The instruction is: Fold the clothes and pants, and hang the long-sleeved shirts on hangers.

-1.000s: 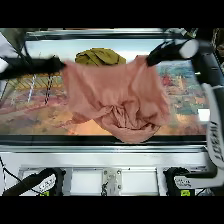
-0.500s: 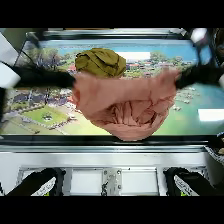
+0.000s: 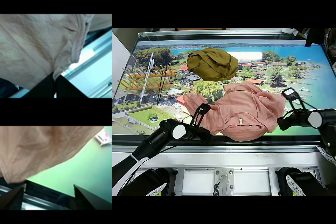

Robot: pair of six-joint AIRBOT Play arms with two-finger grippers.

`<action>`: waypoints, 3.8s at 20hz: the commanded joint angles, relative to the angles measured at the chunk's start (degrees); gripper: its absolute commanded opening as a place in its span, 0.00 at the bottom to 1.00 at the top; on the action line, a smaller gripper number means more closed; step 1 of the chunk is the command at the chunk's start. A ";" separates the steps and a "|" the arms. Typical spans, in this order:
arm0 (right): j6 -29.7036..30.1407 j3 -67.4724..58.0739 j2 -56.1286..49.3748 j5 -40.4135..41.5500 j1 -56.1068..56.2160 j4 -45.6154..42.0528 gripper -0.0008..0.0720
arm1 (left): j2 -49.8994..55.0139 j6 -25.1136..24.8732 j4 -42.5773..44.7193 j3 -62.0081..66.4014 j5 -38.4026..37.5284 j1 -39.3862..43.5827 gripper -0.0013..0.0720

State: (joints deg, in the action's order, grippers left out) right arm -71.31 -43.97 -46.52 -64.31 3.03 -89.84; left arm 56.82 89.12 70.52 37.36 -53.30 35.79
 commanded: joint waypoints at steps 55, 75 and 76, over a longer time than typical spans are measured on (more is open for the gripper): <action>-38.01 -14.38 -5.77 -6.93 18.86 -15.26 0.03 | -2.51 11.37 0.09 6.29 -3.98 -7.93 0.77; -37.97 -19.08 -2.49 -8.02 18.86 -10.78 0.03 | 18.34 31.71 15.37 11.65 6.80 8.74 0.77; -37.97 -19.08 -2.49 -8.02 18.86 -10.78 0.03 | 18.38 31.74 14.80 11.65 6.80 8.96 0.77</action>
State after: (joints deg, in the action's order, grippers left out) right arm -109.27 -63.00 -49.08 -72.25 21.82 -100.66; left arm 74.63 119.81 84.71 48.82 -46.63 44.60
